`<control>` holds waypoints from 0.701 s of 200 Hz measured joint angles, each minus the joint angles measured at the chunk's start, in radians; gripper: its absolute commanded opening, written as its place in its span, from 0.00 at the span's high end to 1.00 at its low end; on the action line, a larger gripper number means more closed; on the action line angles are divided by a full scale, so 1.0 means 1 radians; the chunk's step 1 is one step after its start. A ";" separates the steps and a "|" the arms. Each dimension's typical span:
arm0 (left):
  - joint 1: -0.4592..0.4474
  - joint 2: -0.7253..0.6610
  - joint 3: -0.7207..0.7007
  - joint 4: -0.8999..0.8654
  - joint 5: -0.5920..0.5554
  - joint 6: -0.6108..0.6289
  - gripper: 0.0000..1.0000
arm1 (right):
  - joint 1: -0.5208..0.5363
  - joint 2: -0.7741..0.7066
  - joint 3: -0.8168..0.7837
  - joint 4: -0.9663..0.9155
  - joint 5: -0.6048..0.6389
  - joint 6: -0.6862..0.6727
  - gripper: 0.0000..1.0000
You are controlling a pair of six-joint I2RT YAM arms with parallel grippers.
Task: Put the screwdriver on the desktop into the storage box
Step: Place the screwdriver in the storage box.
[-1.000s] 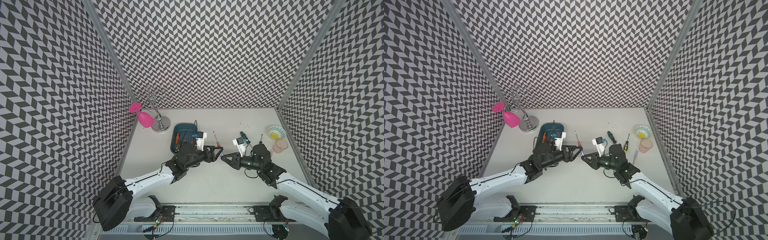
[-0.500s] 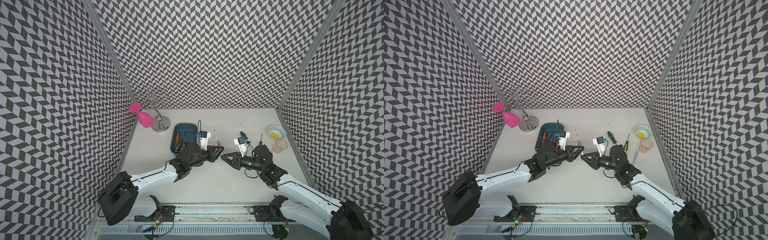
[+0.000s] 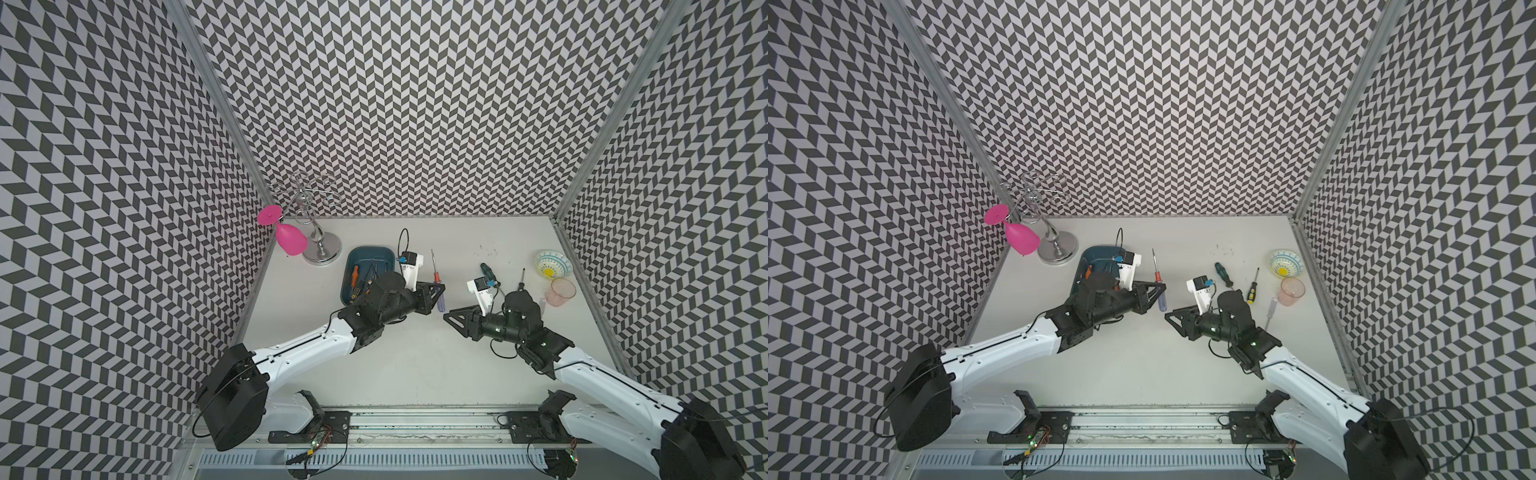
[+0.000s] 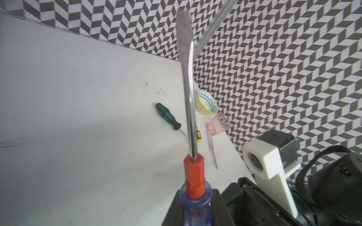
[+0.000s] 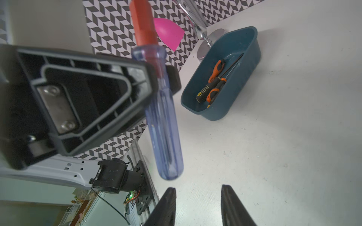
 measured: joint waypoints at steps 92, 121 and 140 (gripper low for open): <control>0.259 0.098 0.222 -0.480 -0.166 0.167 1.00 | -0.022 0.068 0.004 -0.090 0.126 -0.058 0.59; 0.294 0.186 0.257 -0.550 -0.202 0.200 1.00 | -0.029 0.077 0.004 -0.099 0.141 -0.066 0.59; 0.304 0.246 0.286 -0.579 -0.222 0.212 1.00 | -0.035 0.077 0.001 -0.099 0.145 -0.068 0.59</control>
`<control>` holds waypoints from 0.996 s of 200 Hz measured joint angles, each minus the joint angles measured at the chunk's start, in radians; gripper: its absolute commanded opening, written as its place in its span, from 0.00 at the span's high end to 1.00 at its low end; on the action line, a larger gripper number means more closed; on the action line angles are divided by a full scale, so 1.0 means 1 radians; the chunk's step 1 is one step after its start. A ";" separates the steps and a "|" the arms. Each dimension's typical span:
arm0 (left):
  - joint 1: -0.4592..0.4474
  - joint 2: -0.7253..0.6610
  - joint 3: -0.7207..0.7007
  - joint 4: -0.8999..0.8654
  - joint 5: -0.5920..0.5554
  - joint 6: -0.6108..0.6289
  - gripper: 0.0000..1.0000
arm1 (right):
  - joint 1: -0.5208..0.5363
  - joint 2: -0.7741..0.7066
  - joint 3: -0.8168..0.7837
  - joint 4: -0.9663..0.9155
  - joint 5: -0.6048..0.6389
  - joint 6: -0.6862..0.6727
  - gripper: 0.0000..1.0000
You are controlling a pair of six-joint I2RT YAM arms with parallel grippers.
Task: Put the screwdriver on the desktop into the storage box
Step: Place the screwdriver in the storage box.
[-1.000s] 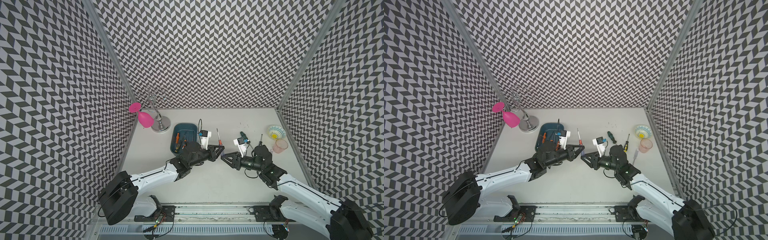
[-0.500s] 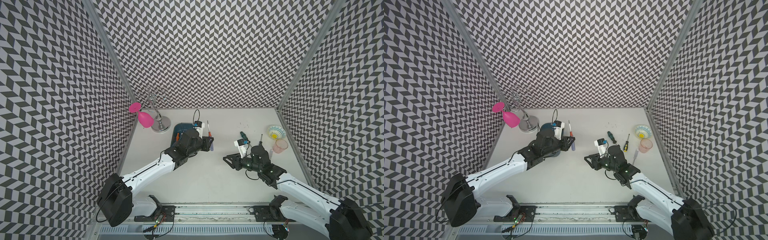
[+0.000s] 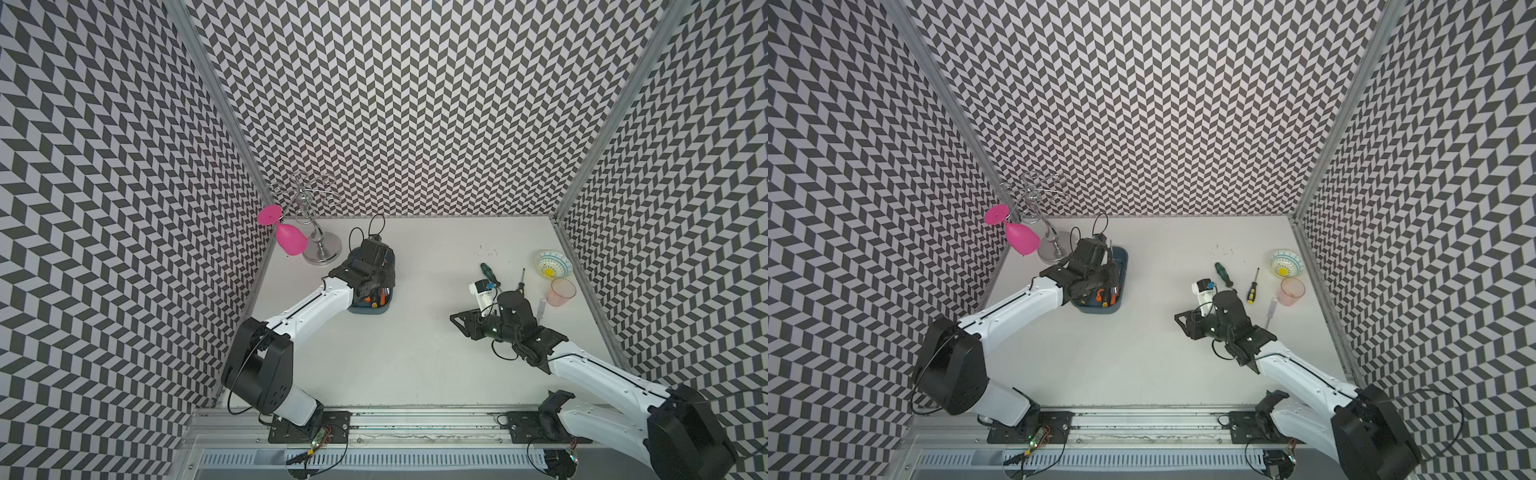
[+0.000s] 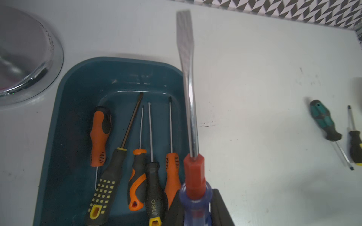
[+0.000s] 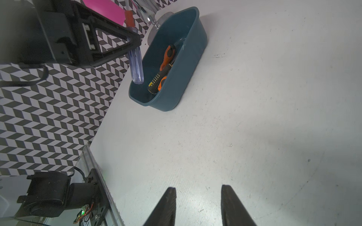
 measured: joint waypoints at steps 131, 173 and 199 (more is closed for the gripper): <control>0.020 0.364 0.254 -0.136 -0.148 0.086 1.00 | -0.013 0.000 -0.017 0.008 -0.005 0.000 0.59; 0.023 0.407 0.278 -0.151 -0.180 0.098 0.92 | -0.013 0.000 -0.019 0.019 -0.005 0.000 0.59; 0.025 0.433 0.300 -0.169 -0.191 0.100 0.85 | -0.013 0.002 -0.019 0.022 -0.005 0.001 0.59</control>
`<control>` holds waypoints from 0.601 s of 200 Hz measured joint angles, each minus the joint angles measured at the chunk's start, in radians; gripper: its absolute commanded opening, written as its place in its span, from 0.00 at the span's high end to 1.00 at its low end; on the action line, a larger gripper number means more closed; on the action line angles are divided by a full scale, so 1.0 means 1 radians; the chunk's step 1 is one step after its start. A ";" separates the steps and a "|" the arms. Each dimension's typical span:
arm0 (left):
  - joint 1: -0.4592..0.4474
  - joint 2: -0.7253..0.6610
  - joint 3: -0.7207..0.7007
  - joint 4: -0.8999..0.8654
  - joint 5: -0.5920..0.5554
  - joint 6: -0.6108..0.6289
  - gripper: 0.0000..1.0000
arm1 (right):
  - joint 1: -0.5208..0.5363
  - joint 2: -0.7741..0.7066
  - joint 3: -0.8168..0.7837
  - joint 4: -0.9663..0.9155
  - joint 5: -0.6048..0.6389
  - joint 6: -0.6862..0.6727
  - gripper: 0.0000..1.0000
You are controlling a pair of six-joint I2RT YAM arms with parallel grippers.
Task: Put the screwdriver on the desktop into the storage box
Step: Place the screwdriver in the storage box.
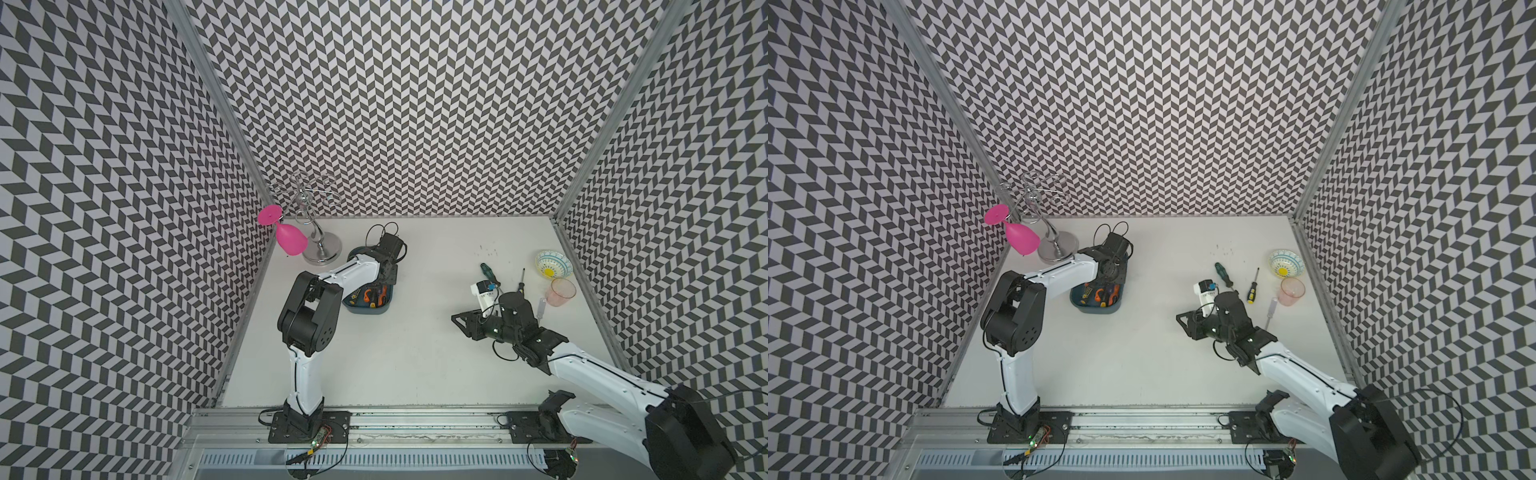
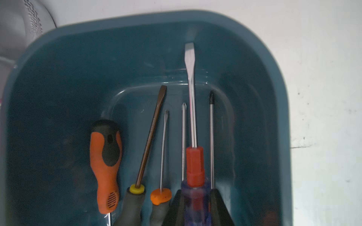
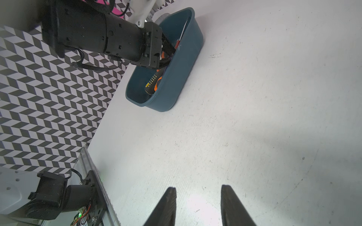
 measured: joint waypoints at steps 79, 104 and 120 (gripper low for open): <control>0.000 0.008 0.016 -0.028 0.002 0.006 0.55 | -0.008 0.016 0.000 0.000 0.001 0.000 0.59; 0.000 -0.030 0.009 -0.032 0.014 0.004 0.55 | -0.012 0.018 0.000 0.000 0.002 0.000 0.59; 0.000 -0.088 -0.009 -0.032 0.029 -0.004 0.54 | -0.015 0.018 0.000 -0.002 0.008 -0.001 0.59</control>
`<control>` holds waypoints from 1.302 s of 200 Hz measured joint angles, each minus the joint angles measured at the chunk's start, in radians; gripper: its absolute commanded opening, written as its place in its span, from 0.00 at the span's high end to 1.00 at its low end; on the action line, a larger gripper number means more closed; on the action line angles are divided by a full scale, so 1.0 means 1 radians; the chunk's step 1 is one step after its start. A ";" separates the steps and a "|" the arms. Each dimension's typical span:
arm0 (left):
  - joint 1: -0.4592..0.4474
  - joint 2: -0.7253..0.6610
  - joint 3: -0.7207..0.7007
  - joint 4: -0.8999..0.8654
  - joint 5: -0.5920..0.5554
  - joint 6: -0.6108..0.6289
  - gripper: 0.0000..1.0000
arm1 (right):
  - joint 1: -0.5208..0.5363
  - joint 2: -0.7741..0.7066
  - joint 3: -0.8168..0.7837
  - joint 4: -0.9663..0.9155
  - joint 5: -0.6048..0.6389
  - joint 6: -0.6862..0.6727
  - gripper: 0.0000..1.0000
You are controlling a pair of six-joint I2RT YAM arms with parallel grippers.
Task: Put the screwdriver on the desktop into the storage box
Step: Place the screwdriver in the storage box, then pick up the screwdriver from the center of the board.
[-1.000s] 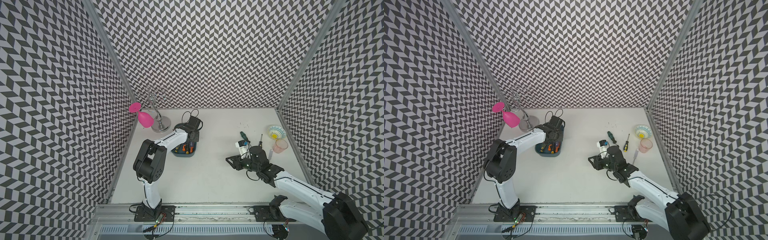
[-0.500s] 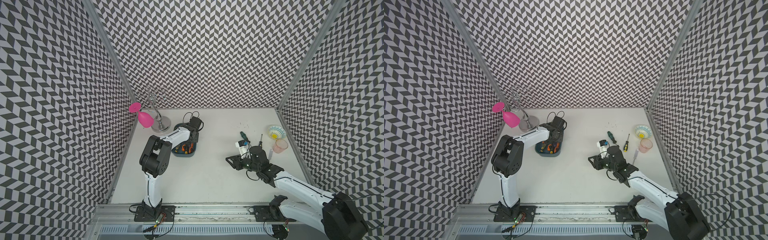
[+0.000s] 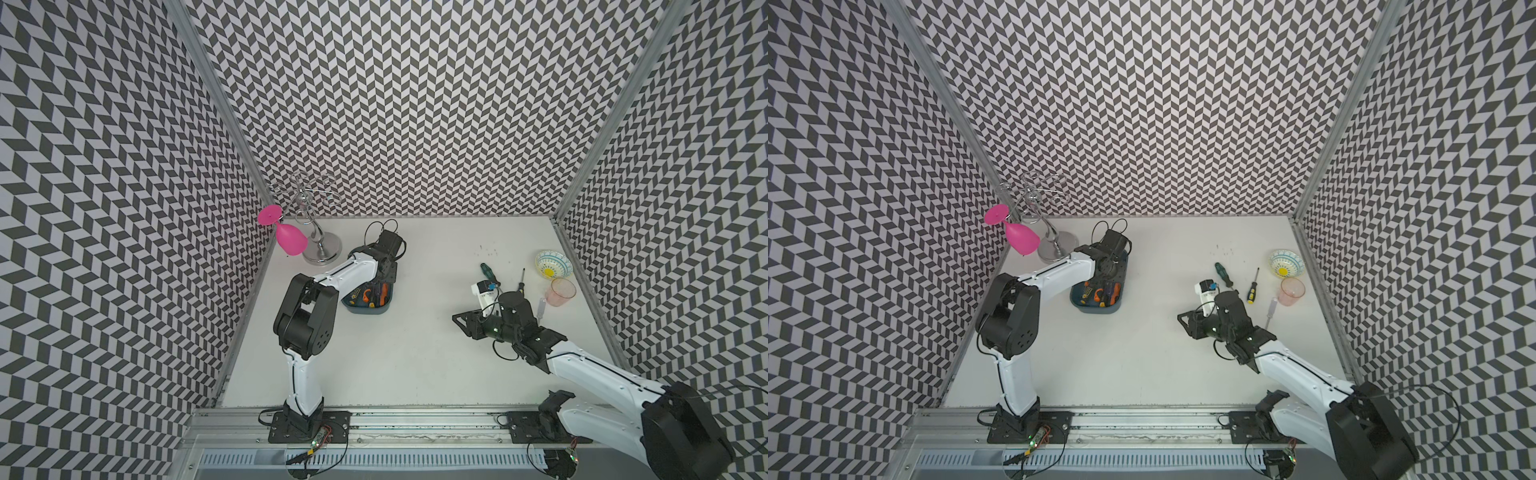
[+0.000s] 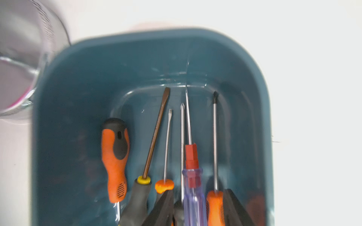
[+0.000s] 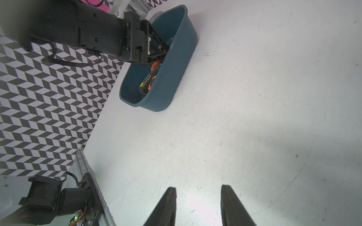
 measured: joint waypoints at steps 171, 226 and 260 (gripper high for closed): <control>-0.129 -0.596 -0.474 0.225 0.217 -0.121 0.38 | -0.051 0.073 0.187 -0.156 0.210 0.012 0.46; -0.141 -0.759 -0.613 0.317 0.294 -0.164 0.35 | -0.111 0.163 0.279 -0.199 0.266 0.019 0.46; -0.158 -0.829 -0.690 0.367 0.333 -0.199 0.35 | -0.158 0.246 0.347 -0.233 0.291 0.019 0.46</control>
